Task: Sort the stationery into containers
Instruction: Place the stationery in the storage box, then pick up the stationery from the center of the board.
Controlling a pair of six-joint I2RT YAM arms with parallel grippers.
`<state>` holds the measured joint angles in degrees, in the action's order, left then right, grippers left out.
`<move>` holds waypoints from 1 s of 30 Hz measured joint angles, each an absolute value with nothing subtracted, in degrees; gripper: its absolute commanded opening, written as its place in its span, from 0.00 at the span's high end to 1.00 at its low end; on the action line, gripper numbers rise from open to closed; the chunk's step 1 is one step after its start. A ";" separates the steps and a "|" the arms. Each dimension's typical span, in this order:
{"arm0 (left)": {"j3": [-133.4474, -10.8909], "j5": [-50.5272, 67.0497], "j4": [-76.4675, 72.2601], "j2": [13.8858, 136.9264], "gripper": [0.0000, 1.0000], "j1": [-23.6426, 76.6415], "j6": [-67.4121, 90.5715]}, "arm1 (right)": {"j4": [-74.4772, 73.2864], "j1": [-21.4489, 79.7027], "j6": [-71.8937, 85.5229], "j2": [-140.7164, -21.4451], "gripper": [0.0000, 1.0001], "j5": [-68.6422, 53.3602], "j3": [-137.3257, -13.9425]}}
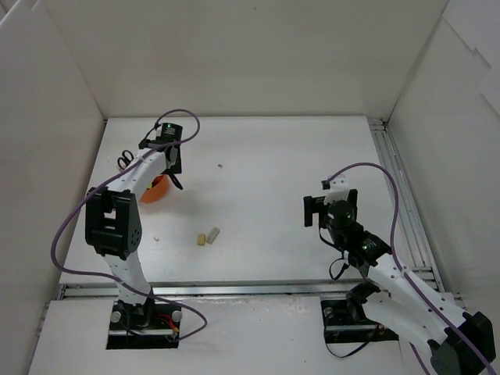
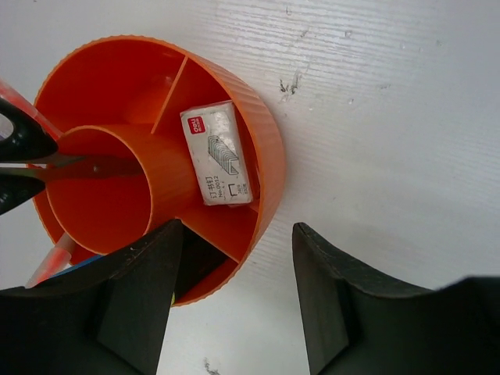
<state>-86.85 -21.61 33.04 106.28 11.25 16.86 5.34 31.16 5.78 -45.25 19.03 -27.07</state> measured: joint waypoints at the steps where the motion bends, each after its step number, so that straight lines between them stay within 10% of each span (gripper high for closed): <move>1: -86.19 -21.06 32.99 105.69 0.47 11.25 16.99 | 5.34 31.14 5.78 -45.25 0.02 19.03 -27.07; 12: -78.22 -18.59 31.42 97.49 0.47 11.84 18.85 | 5.34 31.14 5.80 -44.16 0.02 18.17 -27.07; 23: -66.78 -11.64 30.52 80.66 0.19 25.71 21.98 | 5.34 31.14 5.82 -44.14 0.02 16.97 -27.07; 25: -61.73 -9.52 30.20 77.97 0.01 27.24 24.14 | 5.34 31.14 5.89 -44.14 0.02 16.73 -27.07; 30: -51.96 -6.96 30.70 75.11 0.00 27.44 29.52 | 5.39 31.09 6.15 -44.14 0.02 16.25 -26.92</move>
<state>-51.96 -6.96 30.70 75.11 27.44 29.52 5.39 31.09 6.15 -44.14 16.25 -26.92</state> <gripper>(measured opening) 0.995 0.979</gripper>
